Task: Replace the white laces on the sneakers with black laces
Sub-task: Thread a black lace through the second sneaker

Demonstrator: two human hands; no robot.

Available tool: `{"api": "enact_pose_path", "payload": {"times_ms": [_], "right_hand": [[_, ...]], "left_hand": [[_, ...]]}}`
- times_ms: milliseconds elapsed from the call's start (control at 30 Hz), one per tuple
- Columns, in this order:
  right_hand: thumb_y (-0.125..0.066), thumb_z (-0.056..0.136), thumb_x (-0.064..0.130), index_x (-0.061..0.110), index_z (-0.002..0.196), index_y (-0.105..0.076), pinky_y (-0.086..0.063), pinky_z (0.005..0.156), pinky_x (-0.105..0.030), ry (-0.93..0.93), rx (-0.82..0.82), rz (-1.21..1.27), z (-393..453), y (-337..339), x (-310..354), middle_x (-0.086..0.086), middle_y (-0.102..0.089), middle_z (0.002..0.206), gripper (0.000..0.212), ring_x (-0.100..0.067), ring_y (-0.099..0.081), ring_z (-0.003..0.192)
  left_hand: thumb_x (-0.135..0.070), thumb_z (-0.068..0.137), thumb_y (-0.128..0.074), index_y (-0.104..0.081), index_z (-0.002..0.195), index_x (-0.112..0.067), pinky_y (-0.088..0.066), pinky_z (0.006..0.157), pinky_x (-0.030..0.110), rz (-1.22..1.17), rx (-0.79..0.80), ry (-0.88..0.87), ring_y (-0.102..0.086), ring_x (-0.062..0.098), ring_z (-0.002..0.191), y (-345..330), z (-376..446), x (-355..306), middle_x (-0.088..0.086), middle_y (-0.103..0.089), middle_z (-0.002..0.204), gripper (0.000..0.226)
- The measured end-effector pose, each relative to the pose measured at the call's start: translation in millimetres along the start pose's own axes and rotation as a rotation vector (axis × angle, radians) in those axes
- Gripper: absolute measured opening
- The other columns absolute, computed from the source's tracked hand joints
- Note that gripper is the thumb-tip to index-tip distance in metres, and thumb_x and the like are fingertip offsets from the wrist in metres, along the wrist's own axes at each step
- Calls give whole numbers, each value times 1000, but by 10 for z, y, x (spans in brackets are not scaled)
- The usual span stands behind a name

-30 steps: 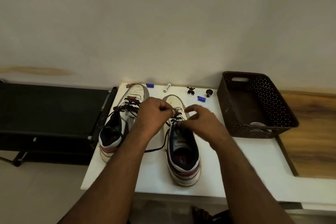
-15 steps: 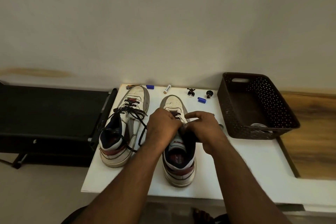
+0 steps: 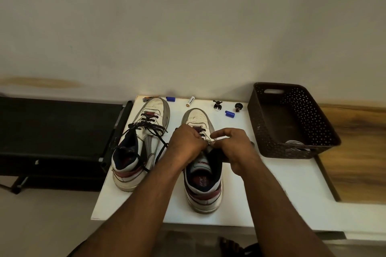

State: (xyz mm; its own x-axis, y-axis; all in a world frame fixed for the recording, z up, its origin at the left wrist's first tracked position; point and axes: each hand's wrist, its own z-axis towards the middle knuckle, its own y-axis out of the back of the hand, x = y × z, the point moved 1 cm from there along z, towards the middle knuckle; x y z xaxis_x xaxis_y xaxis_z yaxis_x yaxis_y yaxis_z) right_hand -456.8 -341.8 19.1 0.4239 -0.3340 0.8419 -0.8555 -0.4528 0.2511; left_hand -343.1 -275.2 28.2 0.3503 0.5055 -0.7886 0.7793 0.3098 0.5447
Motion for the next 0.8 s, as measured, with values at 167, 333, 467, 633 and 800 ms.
{"api": "enact_pose_path", "payload": {"times_ms": [167, 333, 467, 633, 800], "right_hand": [[-69, 78, -7, 18, 90, -68, -61, 66, -38, 14, -54, -7, 28, -51, -35, -12, -68, 101, 28, -26, -71, 82], [-70, 77, -6, 20, 93, -67, -61, 68, -40, 38, -58, -14, 22, -64, -25, -12, -69, 99, 31, -24, -71, 79], [-69, 79, -5, 19, 93, -67, -61, 69, -38, 30, -55, -30, 9, -65, -17, -11, -68, 101, 28, -24, -70, 82], [-60, 90, 4, 12, 96, -69, -60, 66, -37, -64, 20, 119, -41, 11, 48, -13, -68, 96, 13, -26, -68, 85], [-56, 90, -3, 7, 105, -68, -58, 72, -38, -203, 124, 269, -32, 103, 67, -14, -68, 95, 21, -24, -65, 81]], "left_hand": [[-9, 75, -72, -78, 78, -7, -58, 75, 40, 43, 19, -13, -69, 26, 77, -18, 25, -5, 12, -72, 76, 7], [-8, 78, -69, -78, 75, -10, -58, 73, 36, 3, -84, -8, -68, 23, 74, -56, 0, 6, 9, -72, 73, 10], [-9, 78, -69, -79, 77, -12, -58, 75, 35, -1, -114, -2, -68, 21, 74, -78, 12, 14, 7, -72, 74, 10], [-15, 78, -72, -78, 77, -15, -54, 64, 28, 75, -99, -31, -66, 19, 69, -103, -20, 4, 2, -69, 69, 6], [-25, 82, -72, -77, 89, -19, -51, 64, 26, 161, -131, -104, -63, 12, 72, -116, -58, -9, -2, -72, 83, 11]]}}
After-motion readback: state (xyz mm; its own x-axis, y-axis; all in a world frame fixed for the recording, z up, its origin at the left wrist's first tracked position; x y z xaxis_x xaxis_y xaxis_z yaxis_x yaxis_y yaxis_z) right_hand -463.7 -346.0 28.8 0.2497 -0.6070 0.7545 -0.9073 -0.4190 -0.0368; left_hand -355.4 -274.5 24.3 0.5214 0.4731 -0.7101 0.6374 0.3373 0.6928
